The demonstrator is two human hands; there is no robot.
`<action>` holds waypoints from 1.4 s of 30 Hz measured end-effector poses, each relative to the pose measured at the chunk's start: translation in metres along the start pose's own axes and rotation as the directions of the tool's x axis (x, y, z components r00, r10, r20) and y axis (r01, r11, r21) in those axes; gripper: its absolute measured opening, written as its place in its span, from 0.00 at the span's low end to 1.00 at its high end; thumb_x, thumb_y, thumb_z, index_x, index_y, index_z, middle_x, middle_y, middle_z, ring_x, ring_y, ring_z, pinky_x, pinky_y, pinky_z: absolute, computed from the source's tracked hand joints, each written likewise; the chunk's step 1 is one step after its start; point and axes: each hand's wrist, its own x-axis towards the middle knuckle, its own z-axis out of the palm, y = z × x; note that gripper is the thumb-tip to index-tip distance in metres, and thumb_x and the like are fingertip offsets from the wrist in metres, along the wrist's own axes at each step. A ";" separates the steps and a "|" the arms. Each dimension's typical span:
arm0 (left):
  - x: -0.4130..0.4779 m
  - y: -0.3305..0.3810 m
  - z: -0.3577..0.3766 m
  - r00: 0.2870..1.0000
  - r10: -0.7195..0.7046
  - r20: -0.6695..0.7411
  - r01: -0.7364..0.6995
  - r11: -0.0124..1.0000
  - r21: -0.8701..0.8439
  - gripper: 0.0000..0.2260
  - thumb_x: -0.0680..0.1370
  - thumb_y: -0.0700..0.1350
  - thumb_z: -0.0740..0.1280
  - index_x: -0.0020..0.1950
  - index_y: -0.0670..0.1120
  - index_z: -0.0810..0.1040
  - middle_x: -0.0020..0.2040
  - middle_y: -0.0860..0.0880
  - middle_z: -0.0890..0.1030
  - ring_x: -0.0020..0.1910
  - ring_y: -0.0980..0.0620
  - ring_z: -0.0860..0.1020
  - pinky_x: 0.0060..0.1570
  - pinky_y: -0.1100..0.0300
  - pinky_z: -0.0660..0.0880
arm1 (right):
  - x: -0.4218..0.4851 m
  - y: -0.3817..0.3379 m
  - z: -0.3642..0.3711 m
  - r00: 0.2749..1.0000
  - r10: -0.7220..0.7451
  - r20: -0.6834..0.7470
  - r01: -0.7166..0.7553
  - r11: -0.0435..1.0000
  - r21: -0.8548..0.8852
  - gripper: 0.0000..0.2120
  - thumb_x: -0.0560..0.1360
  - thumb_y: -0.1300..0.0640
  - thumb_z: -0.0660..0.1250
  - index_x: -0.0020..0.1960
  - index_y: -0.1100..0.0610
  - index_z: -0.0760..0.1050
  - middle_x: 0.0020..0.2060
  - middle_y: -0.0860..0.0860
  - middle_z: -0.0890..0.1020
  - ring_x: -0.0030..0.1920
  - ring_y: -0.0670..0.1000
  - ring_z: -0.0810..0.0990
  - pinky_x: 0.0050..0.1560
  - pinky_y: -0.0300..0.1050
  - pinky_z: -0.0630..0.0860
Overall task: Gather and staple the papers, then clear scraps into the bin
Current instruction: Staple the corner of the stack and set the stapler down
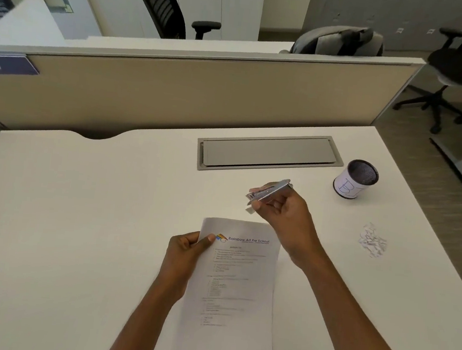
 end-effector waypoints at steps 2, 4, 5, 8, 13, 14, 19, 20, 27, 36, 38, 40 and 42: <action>-0.018 0.007 0.005 0.999 0.039 0.005 -0.039 0.999 0.036 0.09 0.82 0.45 0.72 0.51 0.42 0.90 0.49 0.38 0.90 0.47 0.35 0.88 0.50 0.46 0.82 | -0.025 -0.016 0.008 0.997 -0.059 0.046 0.063 0.994 -0.086 0.12 0.75 0.62 0.77 0.56 0.56 0.79 0.54 0.45 0.88 0.55 0.44 0.86 0.56 0.33 0.79; -0.035 0.014 0.009 0.997 0.079 0.008 -0.079 0.994 0.074 0.09 0.82 0.46 0.72 0.50 0.44 0.91 0.48 0.40 0.90 0.48 0.33 0.88 0.49 0.45 0.82 | -0.044 -0.023 0.014 0.992 -0.098 0.078 0.112 0.974 -0.196 0.12 0.74 0.60 0.78 0.55 0.52 0.79 0.53 0.40 0.87 0.54 0.42 0.84 0.54 0.31 0.78; -0.044 0.017 0.011 0.995 0.098 0.015 -0.099 0.991 0.089 0.09 0.83 0.46 0.72 0.50 0.45 0.91 0.47 0.40 0.90 0.48 0.33 0.88 0.49 0.45 0.82 | -0.052 -0.026 0.016 0.990 -0.112 0.085 0.130 0.963 -0.236 0.13 0.74 0.59 0.78 0.55 0.51 0.80 0.53 0.39 0.87 0.54 0.42 0.84 0.53 0.31 0.78; -0.068 0.025 0.016 0.987 0.160 0.034 -0.163 0.980 0.112 0.09 0.83 0.44 0.71 0.50 0.46 0.91 0.47 0.42 0.91 0.47 0.34 0.88 0.48 0.45 0.82 | -0.073 -0.031 0.020 0.982 -0.166 0.092 0.187 0.934 -0.304 0.12 0.74 0.58 0.78 0.54 0.49 0.81 0.53 0.39 0.87 0.56 0.40 0.82 0.53 0.29 0.77; -0.099 0.030 0.021 0.976 0.212 0.045 -0.216 0.968 0.129 0.09 0.83 0.44 0.71 0.50 0.49 0.91 0.46 0.44 0.91 0.47 0.35 0.88 0.47 0.46 0.80 | -0.101 -0.037 0.022 0.981 -0.181 0.073 0.195 0.899 -0.393 0.12 0.74 0.52 0.78 0.54 0.45 0.80 0.52 0.38 0.86 0.55 0.41 0.83 0.51 0.31 0.78; -0.104 0.030 0.022 0.975 0.216 0.050 -0.220 0.967 0.125 0.09 0.83 0.43 0.71 0.50 0.49 0.92 0.46 0.44 0.91 0.48 0.35 0.88 0.47 0.46 0.80 | -0.105 -0.038 0.022 0.981 -0.180 0.069 0.193 0.895 -0.403 0.12 0.73 0.52 0.78 0.54 0.44 0.80 0.52 0.38 0.86 0.55 0.42 0.83 0.51 0.34 0.79; -0.121 0.031 0.022 0.970 0.234 0.062 -0.240 0.961 0.135 0.09 0.83 0.44 0.71 0.49 0.50 0.92 0.46 0.44 0.91 0.44 0.40 0.88 0.46 0.48 0.79 | -0.118 -0.039 0.021 0.977 -0.189 0.097 0.212 0.895 -0.393 0.13 0.73 0.53 0.79 0.55 0.45 0.82 0.52 0.40 0.87 0.56 0.42 0.83 0.57 0.36 0.78; -0.123 0.031 0.022 0.969 0.237 0.062 -0.244 0.959 0.142 0.09 0.83 0.44 0.71 0.49 0.50 0.92 0.46 0.45 0.91 0.43 0.41 0.88 0.46 0.48 0.79 | -0.119 -0.040 0.021 0.976 -0.189 0.106 0.215 0.896 -0.388 0.13 0.73 0.54 0.79 0.55 0.46 0.82 0.52 0.40 0.87 0.57 0.41 0.82 0.58 0.37 0.78; -0.132 0.031 0.020 0.967 0.248 0.065 -0.255 0.954 0.159 0.09 0.84 0.45 0.71 0.50 0.50 0.92 0.45 0.46 0.91 0.41 0.43 0.88 0.43 0.51 0.79 | -0.125 -0.041 0.017 0.978 -0.168 0.126 0.205 0.899 -0.388 0.12 0.72 0.55 0.80 0.53 0.47 0.83 0.50 0.38 0.87 0.56 0.35 0.81 0.55 0.32 0.74; -0.132 0.034 0.022 0.945 0.307 0.110 -0.325 0.915 0.240 0.09 0.83 0.48 0.71 0.49 0.51 0.92 0.43 0.47 0.90 0.39 0.44 0.86 0.39 0.59 0.76 | -0.126 -0.037 0.021 0.987 -0.107 0.122 0.147 0.912 -0.383 0.11 0.72 0.50 0.79 0.53 0.46 0.83 0.52 0.42 0.88 0.58 0.44 0.83 0.63 0.51 0.78; -0.132 0.033 0.021 0.943 0.312 0.113 -0.331 0.908 0.257 0.09 0.83 0.48 0.71 0.50 0.52 0.92 0.43 0.48 0.91 0.38 0.48 0.85 0.39 0.60 0.76 | -0.125 -0.036 0.020 0.988 -0.083 0.130 0.127 0.918 -0.375 0.10 0.72 0.51 0.79 0.52 0.46 0.83 0.52 0.41 0.88 0.57 0.42 0.83 0.61 0.47 0.78; -0.130 0.032 0.020 0.942 0.319 0.106 -0.336 0.897 0.286 0.08 0.83 0.47 0.71 0.52 0.53 0.92 0.43 0.51 0.91 0.40 0.47 0.86 0.40 0.58 0.77 | -0.125 -0.037 0.018 0.988 -0.064 0.142 0.112 0.926 -0.362 0.08 0.73 0.53 0.79 0.51 0.48 0.83 0.51 0.41 0.88 0.56 0.39 0.83 0.57 0.41 0.76; -0.129 0.031 0.019 0.939 0.324 0.111 -0.343 0.885 0.315 0.08 0.83 0.48 0.71 0.53 0.54 0.91 0.44 0.52 0.91 0.42 0.43 0.87 0.42 0.56 0.77 | -0.126 -0.038 0.018 0.986 -0.049 0.159 0.104 0.928 -0.357 0.08 0.74 0.53 0.78 0.51 0.48 0.82 0.50 0.41 0.88 0.55 0.39 0.83 0.53 0.37 0.75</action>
